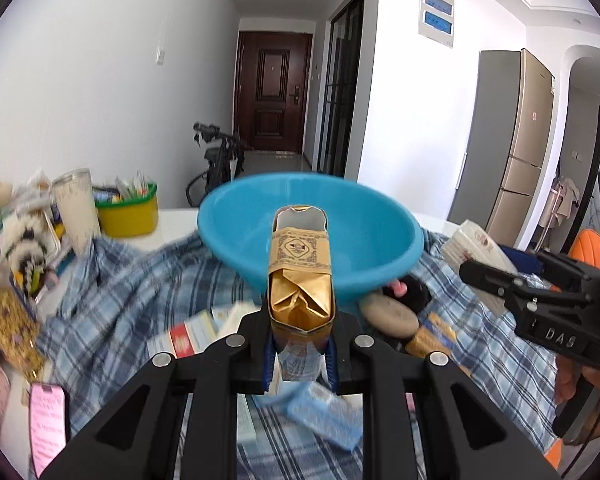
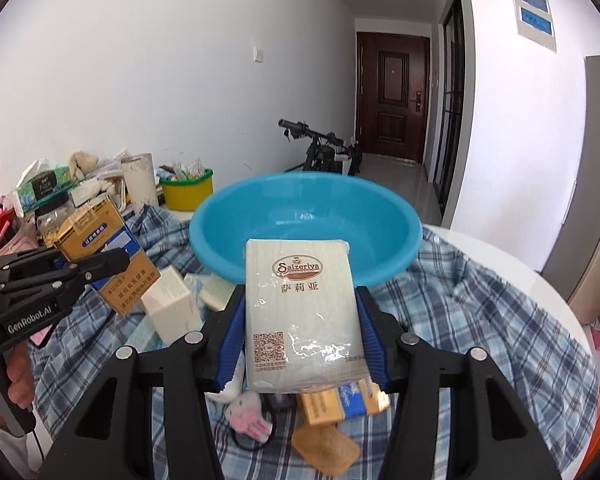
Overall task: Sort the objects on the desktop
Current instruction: 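Lift the gold-capped box with the left tool while the right tool lifts the tissue pack toward the basin, then lower the gold-capped box into the blue basin and open the left tool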
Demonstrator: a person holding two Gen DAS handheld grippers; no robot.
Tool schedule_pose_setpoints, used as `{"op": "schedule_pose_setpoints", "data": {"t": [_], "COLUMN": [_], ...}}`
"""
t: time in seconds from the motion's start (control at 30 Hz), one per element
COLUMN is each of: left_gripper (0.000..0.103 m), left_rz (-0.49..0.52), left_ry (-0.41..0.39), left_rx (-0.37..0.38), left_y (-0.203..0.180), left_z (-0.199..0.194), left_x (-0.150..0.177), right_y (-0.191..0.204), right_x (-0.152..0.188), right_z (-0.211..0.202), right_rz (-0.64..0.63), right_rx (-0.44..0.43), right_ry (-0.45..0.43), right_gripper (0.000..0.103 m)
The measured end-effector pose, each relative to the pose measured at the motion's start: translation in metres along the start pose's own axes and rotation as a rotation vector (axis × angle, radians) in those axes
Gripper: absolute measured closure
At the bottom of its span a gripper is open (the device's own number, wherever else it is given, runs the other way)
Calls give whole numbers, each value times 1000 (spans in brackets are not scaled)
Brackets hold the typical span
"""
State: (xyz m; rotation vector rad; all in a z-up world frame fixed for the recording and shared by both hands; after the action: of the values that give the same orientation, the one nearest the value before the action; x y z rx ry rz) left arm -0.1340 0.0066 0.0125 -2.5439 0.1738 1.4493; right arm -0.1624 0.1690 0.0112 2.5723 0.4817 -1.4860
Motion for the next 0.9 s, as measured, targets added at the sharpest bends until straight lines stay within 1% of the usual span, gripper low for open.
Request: {"op": "schedule_pose_setpoints", "data": {"t": [0.07, 0.2, 0.27, 0.37, 0.47, 0.53, 0.73, 0.9], "left_gripper": [82, 82, 82, 82, 82, 82, 82, 82], "left_rz": [14, 7, -3, -18, -10, -7, 18, 31], "left_ry": [-12, -34, -27, -17, -15, -12, -31, -36], "left_rx": [-3, -4, -7, -16, -35, -32, -29, -33], "left_y": [-1, 5, 11, 21, 27, 27, 28, 33], "left_z": [4, 16, 27, 42, 54, 62, 87, 110], "left_x": [-11, -33, -42, -58, -78, -90, -129, -143], "right_y": [-2, -3, 0, 5, 9, 8, -3, -15], "right_x": [-14, -40, -54, -76, -93, -104, -125, -131], "right_z": [3, 13, 21, 33, 43, 49, 70, 85], "right_rz": [0, 4, 2, -30, -43, -45, -31, -27], "right_rx": [-5, -32, -56, -57, -67, -66, -56, -32], "right_ry": [-18, -50, -53, -57, -61, -65, -64, -63], "right_gripper": [53, 53, 53, 53, 53, 53, 53, 53]}}
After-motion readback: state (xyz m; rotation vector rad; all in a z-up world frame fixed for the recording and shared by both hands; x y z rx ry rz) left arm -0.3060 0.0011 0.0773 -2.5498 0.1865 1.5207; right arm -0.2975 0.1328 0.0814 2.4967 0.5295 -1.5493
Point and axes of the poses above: each gripper's, at about its wrist camera, not at the fingertips, and z roughly the way its jaws point, y to its left, x to its underside, the point moved 10 cm from there along z, roughly the way its jaws point, and after that the axes turned 5 degrees about x, right-handed, at the moved point
